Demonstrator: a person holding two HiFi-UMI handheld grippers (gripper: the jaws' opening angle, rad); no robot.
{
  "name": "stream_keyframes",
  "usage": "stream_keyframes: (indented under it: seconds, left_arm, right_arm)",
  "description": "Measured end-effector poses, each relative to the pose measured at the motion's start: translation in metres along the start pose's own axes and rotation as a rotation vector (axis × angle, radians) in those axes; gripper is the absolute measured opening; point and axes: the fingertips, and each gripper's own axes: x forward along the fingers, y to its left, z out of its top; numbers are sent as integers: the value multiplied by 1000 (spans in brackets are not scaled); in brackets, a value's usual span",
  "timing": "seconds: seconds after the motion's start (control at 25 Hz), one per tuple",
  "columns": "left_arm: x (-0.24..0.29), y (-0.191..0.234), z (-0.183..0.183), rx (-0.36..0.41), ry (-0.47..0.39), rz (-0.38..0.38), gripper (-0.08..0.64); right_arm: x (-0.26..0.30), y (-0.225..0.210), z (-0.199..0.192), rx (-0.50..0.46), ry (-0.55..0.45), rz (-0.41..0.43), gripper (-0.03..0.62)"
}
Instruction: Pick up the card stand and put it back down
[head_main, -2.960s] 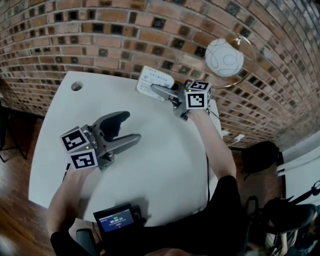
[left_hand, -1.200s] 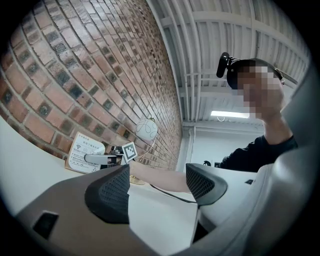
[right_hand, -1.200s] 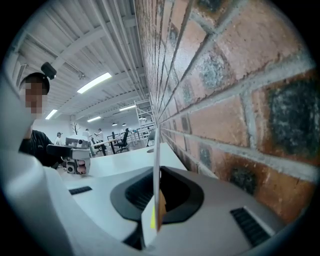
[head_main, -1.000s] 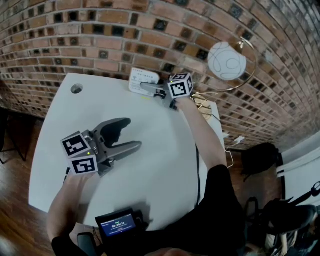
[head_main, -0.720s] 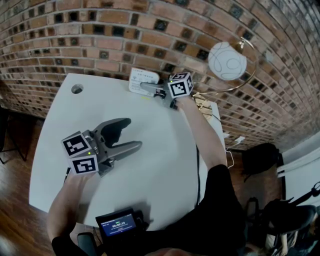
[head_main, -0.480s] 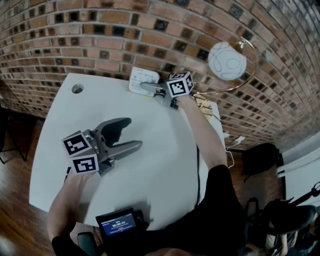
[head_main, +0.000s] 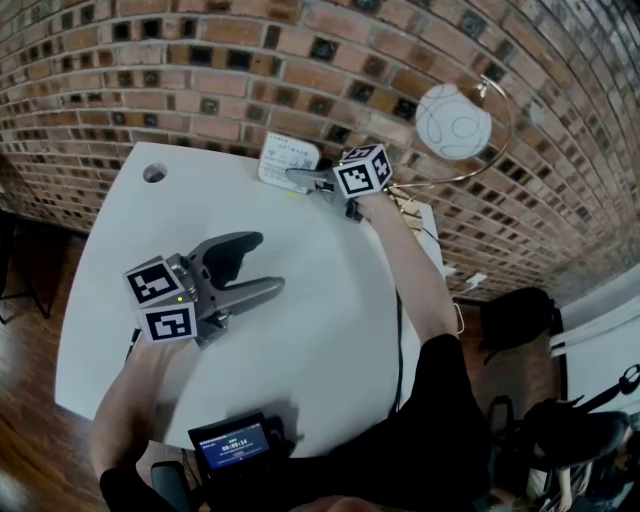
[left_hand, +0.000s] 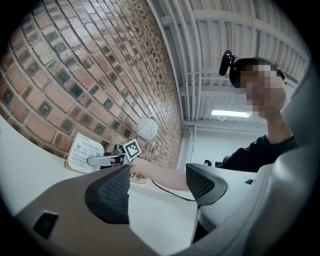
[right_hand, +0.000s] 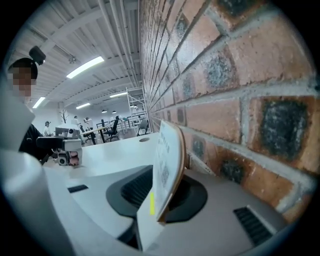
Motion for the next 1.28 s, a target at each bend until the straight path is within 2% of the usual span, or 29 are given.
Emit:
stream_keyframes:
  seconds: [0.2,0.44,0.64,1.28]
  left_arm:
    - [0,-1,0,3,-1,2,351]
    - [0,-1,2,4,-4,2,351]
    - [0,-2,1,8,0,-2,351]
    - [-2,0,1,-1,-7,5,351]
  right_arm:
    - [-5,-9,-3,15,17,-47,101]
    - [-12,-11,-13,50,41,-52,101]
    - [-19,-20,-25,65,70,-89,101]
    - [-25,-18,-24,95,60,-124,101]
